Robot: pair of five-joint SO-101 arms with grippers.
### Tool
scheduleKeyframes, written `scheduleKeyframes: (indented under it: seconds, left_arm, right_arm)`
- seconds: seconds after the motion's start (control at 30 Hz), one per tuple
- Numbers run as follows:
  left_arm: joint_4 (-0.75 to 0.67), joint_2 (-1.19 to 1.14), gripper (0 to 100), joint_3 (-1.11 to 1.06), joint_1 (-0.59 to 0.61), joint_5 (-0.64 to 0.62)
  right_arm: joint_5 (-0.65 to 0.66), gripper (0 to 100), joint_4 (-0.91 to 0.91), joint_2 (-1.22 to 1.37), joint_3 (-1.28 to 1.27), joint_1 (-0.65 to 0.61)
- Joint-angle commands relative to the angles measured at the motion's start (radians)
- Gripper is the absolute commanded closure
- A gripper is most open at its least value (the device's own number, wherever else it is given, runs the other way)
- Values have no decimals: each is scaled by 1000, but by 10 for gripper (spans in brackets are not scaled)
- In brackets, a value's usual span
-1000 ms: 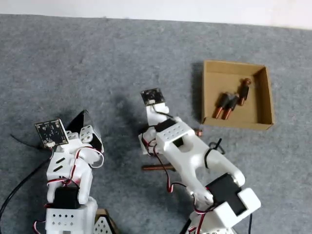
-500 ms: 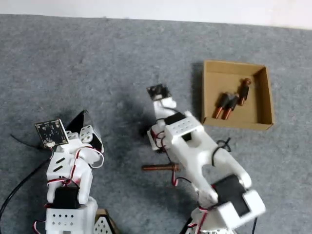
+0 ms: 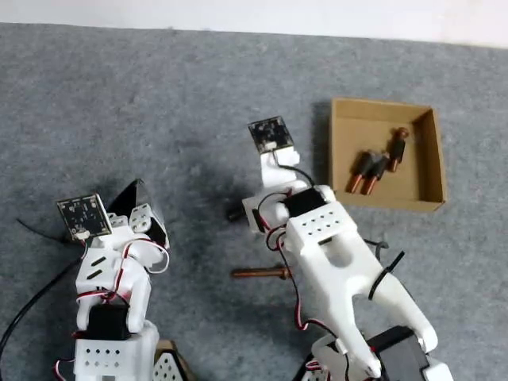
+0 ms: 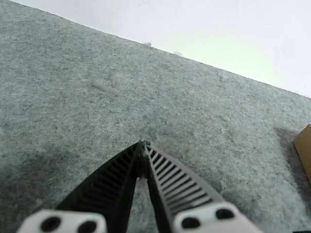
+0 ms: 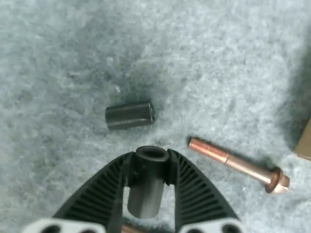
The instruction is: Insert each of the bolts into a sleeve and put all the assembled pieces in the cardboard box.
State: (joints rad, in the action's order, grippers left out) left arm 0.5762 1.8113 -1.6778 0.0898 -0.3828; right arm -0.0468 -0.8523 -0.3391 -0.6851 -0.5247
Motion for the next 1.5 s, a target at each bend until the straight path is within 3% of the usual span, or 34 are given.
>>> scheduleKeyframes:
  seconds: [0.0, 0.23, 0.63, 1.03, 1.47]
  left_arm:
    - [2, 15, 993, -18, 8, 6]
    - [2, 15, 993, -18, 8, 6]
    - [2, 15, 993, -18, 8, 6]
    - [2, 15, 993, -18, 8, 6]
    - [2, 15, 993, -18, 8, 6]
  right_arm:
    - [55, 993, 21, -47, 1, 13]
    - [72, 993, 160, -116, -108, 87]
    - [75, 993, 490, -553, -501, 117]
    - [75, 993, 984, -763, -842, 113]
    - [75, 993, 1036, -835, -892, 117]
